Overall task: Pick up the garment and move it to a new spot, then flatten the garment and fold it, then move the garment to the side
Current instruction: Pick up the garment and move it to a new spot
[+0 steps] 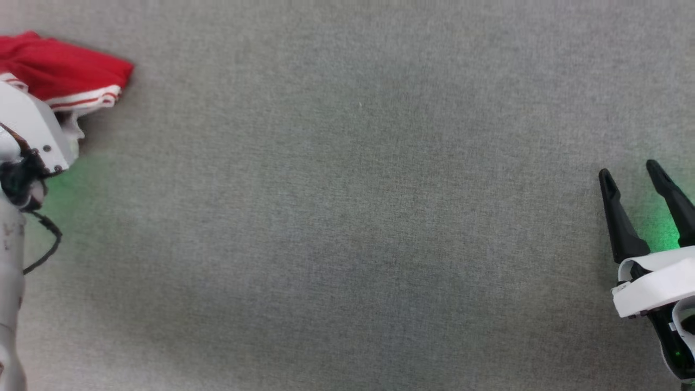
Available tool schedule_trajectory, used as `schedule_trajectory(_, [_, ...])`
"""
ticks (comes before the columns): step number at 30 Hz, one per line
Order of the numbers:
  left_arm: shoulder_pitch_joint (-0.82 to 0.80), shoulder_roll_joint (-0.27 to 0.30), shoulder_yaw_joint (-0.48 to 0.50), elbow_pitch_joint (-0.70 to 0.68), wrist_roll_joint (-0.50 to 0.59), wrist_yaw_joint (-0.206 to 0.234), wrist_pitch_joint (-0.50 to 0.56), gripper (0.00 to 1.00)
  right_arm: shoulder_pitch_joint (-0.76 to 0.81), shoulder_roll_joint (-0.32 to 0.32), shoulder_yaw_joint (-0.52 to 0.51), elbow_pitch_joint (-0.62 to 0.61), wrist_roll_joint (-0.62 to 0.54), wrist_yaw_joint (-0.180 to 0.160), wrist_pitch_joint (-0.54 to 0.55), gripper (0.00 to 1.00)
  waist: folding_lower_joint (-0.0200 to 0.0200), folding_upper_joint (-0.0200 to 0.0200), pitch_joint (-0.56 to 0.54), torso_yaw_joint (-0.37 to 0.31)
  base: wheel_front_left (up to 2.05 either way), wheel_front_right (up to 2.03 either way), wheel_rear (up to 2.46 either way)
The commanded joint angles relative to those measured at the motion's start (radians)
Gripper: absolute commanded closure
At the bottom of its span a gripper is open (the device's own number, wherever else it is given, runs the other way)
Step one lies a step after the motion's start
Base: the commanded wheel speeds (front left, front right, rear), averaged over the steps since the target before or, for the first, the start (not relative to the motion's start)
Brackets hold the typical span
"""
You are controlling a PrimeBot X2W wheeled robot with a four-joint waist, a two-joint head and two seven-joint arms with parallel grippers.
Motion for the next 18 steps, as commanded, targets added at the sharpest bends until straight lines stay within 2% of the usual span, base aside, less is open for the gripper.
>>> schedule_trajectory(1, [-0.008,0.017,-0.008,-0.004,0.016,0.005,-0.017,1.00,0.007,0.007,0.005,0.005,-0.001,-0.001,-0.007,0.00,0.0000,0.0000,-0.045,0.013,0.00,0.00,0.00])
schedule_trajectory(9, [-0.023,0.053,-0.084,-0.092,0.076,-0.015,-0.106,1.00,0.028,0.040,0.019,0.066,0.005,-0.001,-0.040,0.00,0.0000,0.0000,-0.182,0.036,0.00,0.00,0.00])
schedule_trajectory(18, [-0.021,0.109,-0.138,-0.237,0.072,-0.027,-0.094,1.00,0.051,0.074,0.035,0.117,0.010,-0.001,-0.063,0.00,0.0000,0.0000,-0.324,0.047,0.00,0.00,0.00])
